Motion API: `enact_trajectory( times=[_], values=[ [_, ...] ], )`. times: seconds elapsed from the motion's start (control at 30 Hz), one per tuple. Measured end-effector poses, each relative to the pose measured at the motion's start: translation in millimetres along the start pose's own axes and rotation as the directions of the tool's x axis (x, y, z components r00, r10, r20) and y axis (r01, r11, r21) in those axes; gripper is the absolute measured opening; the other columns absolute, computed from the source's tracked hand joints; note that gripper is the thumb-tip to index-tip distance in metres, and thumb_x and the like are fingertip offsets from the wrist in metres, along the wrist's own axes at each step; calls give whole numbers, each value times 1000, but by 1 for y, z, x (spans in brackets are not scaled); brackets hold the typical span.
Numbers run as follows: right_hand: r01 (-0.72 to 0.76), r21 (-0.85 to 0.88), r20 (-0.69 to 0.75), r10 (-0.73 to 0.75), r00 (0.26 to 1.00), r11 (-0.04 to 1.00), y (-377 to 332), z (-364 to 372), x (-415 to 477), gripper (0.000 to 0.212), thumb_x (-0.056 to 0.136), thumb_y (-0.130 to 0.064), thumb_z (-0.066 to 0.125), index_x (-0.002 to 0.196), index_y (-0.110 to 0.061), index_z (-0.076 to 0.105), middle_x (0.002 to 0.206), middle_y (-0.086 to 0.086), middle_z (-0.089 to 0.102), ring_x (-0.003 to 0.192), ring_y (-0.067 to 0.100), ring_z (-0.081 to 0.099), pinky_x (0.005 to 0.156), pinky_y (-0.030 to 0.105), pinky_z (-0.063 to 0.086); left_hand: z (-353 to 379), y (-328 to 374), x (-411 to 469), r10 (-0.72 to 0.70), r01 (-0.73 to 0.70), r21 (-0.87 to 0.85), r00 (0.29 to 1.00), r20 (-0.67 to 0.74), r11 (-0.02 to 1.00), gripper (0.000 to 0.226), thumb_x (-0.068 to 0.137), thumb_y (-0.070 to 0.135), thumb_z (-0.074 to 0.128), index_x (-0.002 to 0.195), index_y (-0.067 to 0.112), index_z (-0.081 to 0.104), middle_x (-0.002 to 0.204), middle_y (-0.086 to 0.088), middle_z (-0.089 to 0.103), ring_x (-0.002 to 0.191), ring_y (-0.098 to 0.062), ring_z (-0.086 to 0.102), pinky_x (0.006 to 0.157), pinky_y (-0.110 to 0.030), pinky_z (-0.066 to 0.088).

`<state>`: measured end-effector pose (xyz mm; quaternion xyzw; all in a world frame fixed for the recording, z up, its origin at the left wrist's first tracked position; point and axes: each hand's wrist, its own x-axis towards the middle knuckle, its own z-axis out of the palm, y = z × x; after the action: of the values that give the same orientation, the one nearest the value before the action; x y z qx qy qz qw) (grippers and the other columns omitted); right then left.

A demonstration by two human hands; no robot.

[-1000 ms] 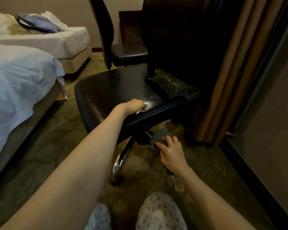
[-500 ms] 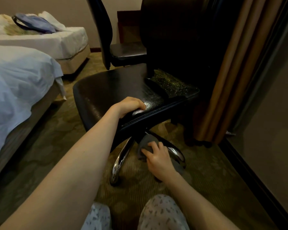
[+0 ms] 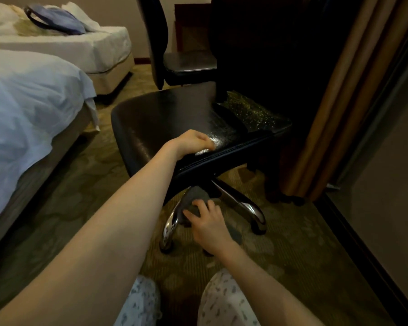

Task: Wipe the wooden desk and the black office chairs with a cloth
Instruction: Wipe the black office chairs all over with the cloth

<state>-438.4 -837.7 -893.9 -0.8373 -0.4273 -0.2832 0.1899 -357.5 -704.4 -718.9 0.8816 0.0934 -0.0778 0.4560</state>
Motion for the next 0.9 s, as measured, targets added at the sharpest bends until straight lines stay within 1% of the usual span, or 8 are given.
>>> enact_trajectory(
  times=[0.1,0.2,0.27,0.37,0.43,0.53,0.7,0.9],
  values=[
    [-64,55,-17,65,998,996,0,-8,-3,41,62,-12,77,102,-15,70,107,10,52,88,27,46,62,38,53,1,3,-2,41,-41,22,999,12,999,23,83,21,69,64,17,57,74,3,55,86,-14,55,92,-32,42],
    [-71,115,-162,89,983,991,-1,-24,14,30,79,-10,54,105,-7,68,104,17,57,81,32,52,63,38,48,0,2,-5,38,-38,-17,999,0,999,27,82,21,69,59,16,57,78,0,57,98,-17,59,97,-32,41],
    [-65,125,-177,87,980,990,-1,-28,19,32,82,-12,49,107,-6,68,104,18,59,80,33,54,64,38,47,3,3,-7,30,-30,-32,1000,-11,999,29,86,18,64,59,18,57,78,1,55,99,-19,57,91,-29,40],
    [-71,113,-67,78,995,991,2,-17,4,35,81,-16,45,105,-8,69,104,16,59,86,31,52,63,40,52,7,7,-11,38,-39,22,998,46,999,25,85,-5,51,84,18,62,95,3,53,105,-17,46,86,-26,41],
    [-167,145,-27,173,985,975,12,-14,-9,36,82,-18,44,105,-9,69,105,14,58,89,28,51,64,42,54,8,11,-10,12,-23,112,995,101,993,49,77,-14,42,111,21,52,111,-1,45,106,-17,43,87,-32,42],
    [-358,204,-149,390,909,911,40,-35,-5,37,82,-21,44,107,-11,69,107,13,57,90,26,49,71,37,53,9,22,-1,28,-31,196,999,15,980,36,79,-7,43,107,15,50,97,-5,50,83,-15,49,69,-27,42],
    [-510,215,-382,553,741,832,93,-79,52,33,86,-14,50,113,-7,67,110,17,53,93,31,48,82,24,35,30,36,24,190,-133,416,977,-99,900,11,91,11,46,96,18,53,106,-10,51,101,-27,52,80,-30,39],
    [-595,213,-302,631,714,775,118,-43,81,41,81,-2,64,122,-10,61,123,19,46,106,37,44,88,42,45,54,43,53,264,-163,610,961,-78,775,35,90,24,59,119,7,51,124,-16,49,116,-34,46,95,-40,39]
  ],
)
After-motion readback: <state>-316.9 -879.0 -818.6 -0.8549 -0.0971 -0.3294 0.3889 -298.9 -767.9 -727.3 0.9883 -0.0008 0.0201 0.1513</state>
